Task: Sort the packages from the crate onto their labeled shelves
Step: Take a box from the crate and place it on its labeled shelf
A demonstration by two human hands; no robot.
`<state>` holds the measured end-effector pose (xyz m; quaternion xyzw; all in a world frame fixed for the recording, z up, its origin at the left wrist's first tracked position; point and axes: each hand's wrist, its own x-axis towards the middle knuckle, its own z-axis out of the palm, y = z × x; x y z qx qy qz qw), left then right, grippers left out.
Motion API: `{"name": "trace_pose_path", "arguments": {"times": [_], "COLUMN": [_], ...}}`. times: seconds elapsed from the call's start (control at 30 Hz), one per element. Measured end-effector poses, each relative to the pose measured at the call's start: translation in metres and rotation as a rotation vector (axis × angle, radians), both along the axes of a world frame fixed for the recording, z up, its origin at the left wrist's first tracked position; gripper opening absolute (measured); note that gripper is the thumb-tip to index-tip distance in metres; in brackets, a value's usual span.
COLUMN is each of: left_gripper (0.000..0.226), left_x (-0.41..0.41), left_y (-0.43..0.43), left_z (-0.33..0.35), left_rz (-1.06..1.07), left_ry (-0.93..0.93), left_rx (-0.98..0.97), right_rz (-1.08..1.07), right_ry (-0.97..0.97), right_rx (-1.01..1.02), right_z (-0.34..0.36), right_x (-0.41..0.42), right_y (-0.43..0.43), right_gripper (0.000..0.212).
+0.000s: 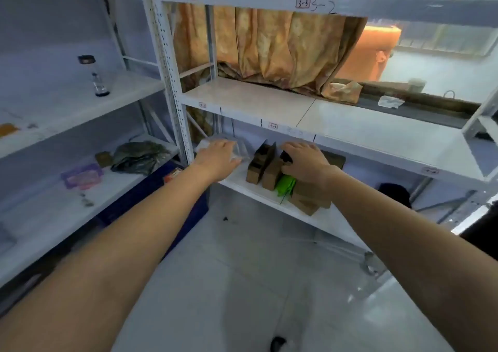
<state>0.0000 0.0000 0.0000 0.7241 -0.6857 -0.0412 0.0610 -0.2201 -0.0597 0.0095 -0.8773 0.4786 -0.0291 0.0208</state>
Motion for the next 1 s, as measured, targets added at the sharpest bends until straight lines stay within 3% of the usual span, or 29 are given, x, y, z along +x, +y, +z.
{"name": "trace_pose_path", "arguments": {"times": [0.2, 0.37, 0.43, 0.5, 0.53, 0.63, 0.77, 0.83, 0.93, 1.0], "left_gripper": [0.059, 0.04, 0.032, 0.028, 0.033, 0.042, 0.025, 0.013, 0.01, 0.017], "left_x": [0.011, 0.025, 0.031, 0.037, 0.039, 0.04, 0.059, 0.072, 0.092, 0.113], "left_y": [-0.012, -0.036, -0.05, -0.062, -0.066, -0.074, -0.085, -0.081, -0.064, -0.055], "left_z": [-0.026, -0.042, -0.042, -0.044, -0.048, -0.067, -0.096, -0.117, -0.151, -0.167], "left_rz": [0.031, 0.066, 0.124, 0.22, 0.258, 0.292, 0.4, 0.438, 0.437, 0.483], "left_ry": [0.032, 0.144, 0.165, 0.236, 0.265, 0.25, 0.301, 0.387, 0.516, 0.535], "left_rx": [0.052, 0.146, 0.105, 0.063, 0.072, 0.131, 0.143, 0.24, 0.433, 0.435], "right_rz": [0.014, 0.096, 0.125, 0.149, 0.176, 0.284, 0.363, 0.364, 0.426, 0.502], "right_ry": [-0.086, -0.08, -0.104, -0.132, -0.116, -0.04, 0.135, 0.208, 0.351, 0.4], "right_rx": [0.179, 0.326, 0.334, 0.384, 0.401, 0.47, 0.516, 0.618, 0.822, 0.897], "right_z": [-0.034, -0.056, -0.058, -0.059, -0.061, -0.073, -0.095, -0.117, -0.153, -0.175], "right_x": [0.04, 0.069, 0.075, 0.083, 0.089, 0.104, 0.133, 0.153, 0.181, 0.199], "right_y": [-0.032, -0.07, -0.088, -0.101, -0.106, -0.113, -0.128, -0.136, -0.133, -0.128], "right_gripper": [0.056, 0.06, 0.047, 0.021, 0.014, 0.019, 0.019, 0.025, 0.028, 0.023]}}
